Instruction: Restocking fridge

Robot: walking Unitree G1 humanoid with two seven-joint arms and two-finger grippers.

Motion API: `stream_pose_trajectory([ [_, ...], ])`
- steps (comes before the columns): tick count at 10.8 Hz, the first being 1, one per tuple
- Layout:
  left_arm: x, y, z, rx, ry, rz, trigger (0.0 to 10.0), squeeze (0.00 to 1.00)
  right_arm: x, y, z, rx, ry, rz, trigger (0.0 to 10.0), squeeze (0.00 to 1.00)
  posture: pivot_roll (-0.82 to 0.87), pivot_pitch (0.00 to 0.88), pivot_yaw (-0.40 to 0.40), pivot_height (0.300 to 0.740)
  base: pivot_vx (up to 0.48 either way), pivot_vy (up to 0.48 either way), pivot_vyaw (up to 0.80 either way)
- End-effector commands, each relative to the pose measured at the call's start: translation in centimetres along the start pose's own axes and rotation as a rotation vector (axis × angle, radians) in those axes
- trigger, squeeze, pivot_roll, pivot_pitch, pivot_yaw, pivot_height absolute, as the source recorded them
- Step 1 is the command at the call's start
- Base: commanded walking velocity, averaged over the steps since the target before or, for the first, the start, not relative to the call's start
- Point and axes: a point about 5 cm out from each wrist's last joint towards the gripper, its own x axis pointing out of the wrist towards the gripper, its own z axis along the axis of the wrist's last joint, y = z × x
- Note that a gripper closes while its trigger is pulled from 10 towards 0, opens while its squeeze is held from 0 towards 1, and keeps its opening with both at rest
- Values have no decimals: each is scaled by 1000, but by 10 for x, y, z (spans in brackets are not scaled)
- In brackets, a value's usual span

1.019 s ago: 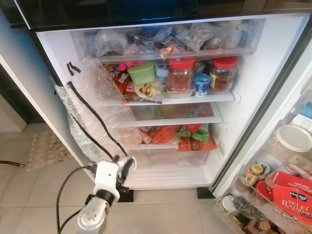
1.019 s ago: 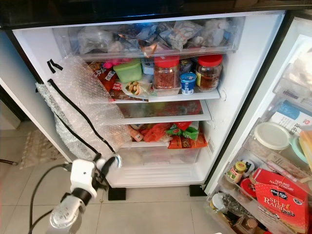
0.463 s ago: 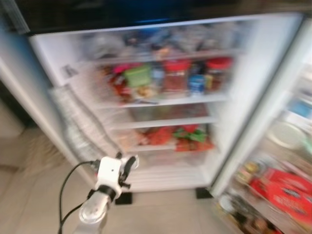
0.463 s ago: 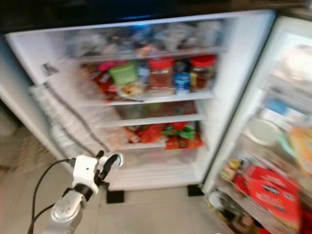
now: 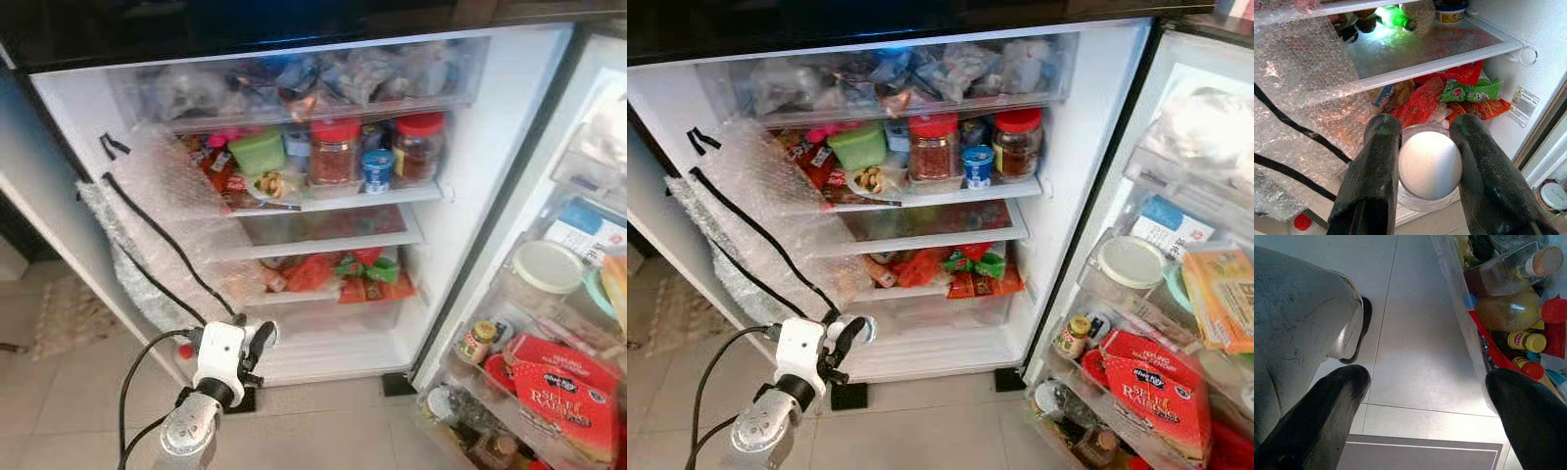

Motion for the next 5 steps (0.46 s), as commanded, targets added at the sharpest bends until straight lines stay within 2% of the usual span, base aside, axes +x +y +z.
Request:
stream_pose_trajectory([
  [1,-1,1,4,-5,-11,0,10000,0,-1,9,-4,-2,15,34,10000,0,-120,52,55,740,0,0,0],
  [2,-1,2,5,-2,-13,-1,10000,0,-1,9,-5,-1,15,34,10000,0,-118,56,54,740,0,0,0],
  [5,0,0,8,-6,-12,-9,10000,0,-1,11,-4,2,4,39,10000,0,-122,63,57,740,254,0,0],
])
